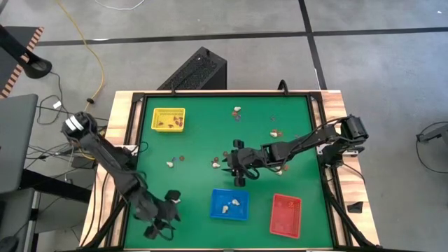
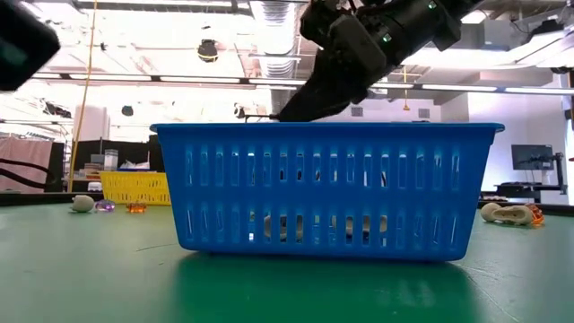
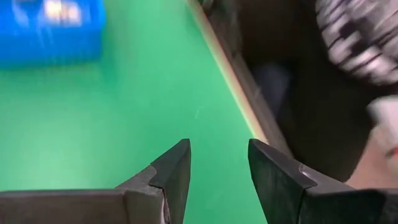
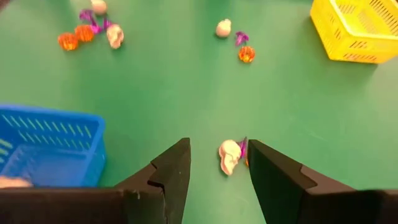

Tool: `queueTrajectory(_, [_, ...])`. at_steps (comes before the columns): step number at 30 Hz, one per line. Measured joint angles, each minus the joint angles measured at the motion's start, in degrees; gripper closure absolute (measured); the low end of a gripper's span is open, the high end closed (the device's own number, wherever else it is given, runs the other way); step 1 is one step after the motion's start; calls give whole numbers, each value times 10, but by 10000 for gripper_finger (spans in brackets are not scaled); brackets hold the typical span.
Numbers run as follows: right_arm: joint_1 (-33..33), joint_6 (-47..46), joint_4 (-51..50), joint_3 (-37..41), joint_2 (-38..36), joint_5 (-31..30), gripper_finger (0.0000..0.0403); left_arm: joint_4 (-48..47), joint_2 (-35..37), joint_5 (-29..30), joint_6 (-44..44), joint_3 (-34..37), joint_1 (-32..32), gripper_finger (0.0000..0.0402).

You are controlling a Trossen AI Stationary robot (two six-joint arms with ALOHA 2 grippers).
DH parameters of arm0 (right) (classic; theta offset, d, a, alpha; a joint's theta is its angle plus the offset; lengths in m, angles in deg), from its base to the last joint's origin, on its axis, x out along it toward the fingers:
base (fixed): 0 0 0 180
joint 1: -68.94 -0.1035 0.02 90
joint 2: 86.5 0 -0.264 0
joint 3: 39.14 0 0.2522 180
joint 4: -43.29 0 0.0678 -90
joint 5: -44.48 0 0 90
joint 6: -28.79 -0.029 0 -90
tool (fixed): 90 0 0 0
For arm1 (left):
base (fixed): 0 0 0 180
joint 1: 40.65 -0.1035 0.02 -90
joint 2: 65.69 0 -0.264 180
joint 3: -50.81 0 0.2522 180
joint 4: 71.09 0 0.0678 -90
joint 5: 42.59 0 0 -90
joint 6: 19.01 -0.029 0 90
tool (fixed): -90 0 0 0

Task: Sort Halloween decoration
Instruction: Put the orange pumpkin toy into the orange basket

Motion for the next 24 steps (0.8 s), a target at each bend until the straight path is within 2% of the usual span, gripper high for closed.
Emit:
queueTrajectory(3, [0, -13, 11, 0, 0, 6, 213, -36, -41, 7, 5, -21, 3, 253])
queueTrajectory(10, [-8, -27, 14, 0, 0, 12, 213, -46, -99, 10, -17, -27, 3, 253])
queueTrajectory(24, [-22, -7, 11, 0, 0, 13, 213, -67, -109, 52, -46, -27, 0, 253])
